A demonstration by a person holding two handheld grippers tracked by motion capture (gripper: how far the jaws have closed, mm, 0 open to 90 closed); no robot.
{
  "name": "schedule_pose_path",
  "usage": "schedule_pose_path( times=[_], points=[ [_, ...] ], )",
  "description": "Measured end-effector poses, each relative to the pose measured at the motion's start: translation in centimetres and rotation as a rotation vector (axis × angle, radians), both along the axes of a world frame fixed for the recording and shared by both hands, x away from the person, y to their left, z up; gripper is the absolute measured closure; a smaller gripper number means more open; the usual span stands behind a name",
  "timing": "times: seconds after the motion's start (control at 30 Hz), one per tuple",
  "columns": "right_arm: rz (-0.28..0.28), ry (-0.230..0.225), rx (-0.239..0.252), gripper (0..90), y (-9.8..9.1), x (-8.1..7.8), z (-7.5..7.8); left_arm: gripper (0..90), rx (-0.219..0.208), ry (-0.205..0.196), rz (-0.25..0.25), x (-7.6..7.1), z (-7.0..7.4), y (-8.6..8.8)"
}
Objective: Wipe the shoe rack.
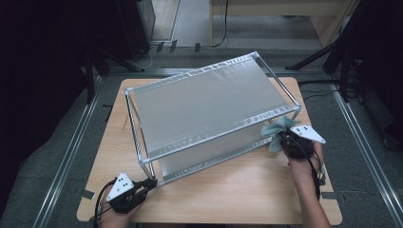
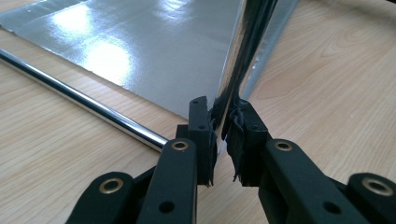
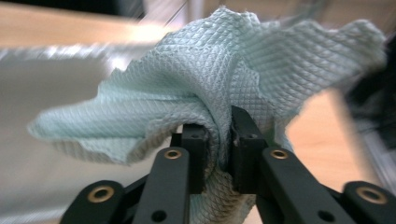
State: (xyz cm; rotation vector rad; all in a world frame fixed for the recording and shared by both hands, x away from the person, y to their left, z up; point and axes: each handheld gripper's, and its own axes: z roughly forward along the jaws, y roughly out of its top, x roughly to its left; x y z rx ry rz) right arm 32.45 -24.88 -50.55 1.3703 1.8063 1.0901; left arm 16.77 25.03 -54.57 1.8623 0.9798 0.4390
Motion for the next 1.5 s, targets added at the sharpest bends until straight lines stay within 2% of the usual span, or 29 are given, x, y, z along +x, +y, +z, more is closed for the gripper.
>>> schedule_pose_path(
  times=[0.07,0.23,0.3,0.33,0.37,0.43,0.53,0.63,0.7,0.73,0.77,0.8,0.87,0.97,1.03,1.1,1.27,1.5],
  points=[
    [0.037,0.044,-0.007,80.6,0.8,0.4,-1.0,80.2,0.002,-0.001,-0.008,0.0,0.0,-0.2],
    [0.104,0.102,-0.054,76.9,2.6,0.9,-2.5,80.1,-0.003,-0.001,-0.039,-0.1,-0.1,-0.5],
    [0.138,0.161,-0.046,66.4,3.0,1.3,-3.1,79.3,-0.019,0.006,-0.054,-0.2,-0.1,-0.5],
    [0.133,0.182,-0.047,60.2,3.1,1.4,-3.4,77.9,-0.036,0.008,-0.056,-0.2,-0.1,-0.5],
    [0.127,0.186,-0.032,54.8,3.1,1.4,-3.4,73.6,-0.057,0.004,-0.051,-0.2,0.0,-0.4],
    [0.13,0.198,-0.002,43.1,2.8,1.4,-3.2,65.6,-0.071,-0.012,-0.033,-0.4,0.5,0.0],
    [0.13,0.184,0.0,38.0,2.5,0.5,-2.1,64.0,-0.075,-0.033,-0.024,-0.8,1.0,0.3],
    [0.12,0.188,-0.037,47.8,2.6,0.1,-1.9,72.6,-0.067,-0.04,-0.037,-0.9,1.2,0.2],
    [0.116,0.203,-0.063,62.0,2.8,0.3,-2.6,78.0,-0.053,-0.041,-0.038,-1.0,1.2,-0.1],
    [0.124,0.207,-0.059,68.8,2.8,0.4,-2.8,78.5,-0.046,-0.043,-0.038,-1.0,1.3,-0.2],
    [0.131,0.202,-0.05,76.6,2.8,0.5,-2.9,79.0,-0.042,-0.045,-0.035,-1.0,1.3,-0.2],
    [0.114,0.191,-0.058,80.3,2.8,0.4,-2.8,79.4,-0.031,-0.05,-0.035,-1.0,1.3,-0.2],
    [0.055,0.157,-0.09,82.2,2.6,0.6,-2.4,79.9,-0.023,-0.056,-0.039,-1.1,1.3,-0.2],
    [-0.03,0.111,-0.095,82.5,1.5,1.0,-2.1,80.1,-0.026,-0.058,-0.044,-1.0,1.3,-0.1],
    [-0.072,0.104,-0.097,82.5,0.7,1.5,-2.3,80.1,-0.026,-0.058,-0.045,-1.0,1.3,-0.1],
    [-0.096,0.107,-0.074,82.4,0.1,2.0,-2.5,80.1,-0.031,-0.056,-0.043,-1.0,1.2,-0.1],
    [-0.034,0.112,-0.092,82.3,0.9,2.1,-3.1,79.9,-0.036,-0.052,-0.045,-1.0,1.2,-0.1],
    [0.077,0.12,-0.085,80.2,3.9,1.5,-3.2,79.8,-0.037,-0.05,-0.044,-1.0,1.2,-0.5]
  ],
)
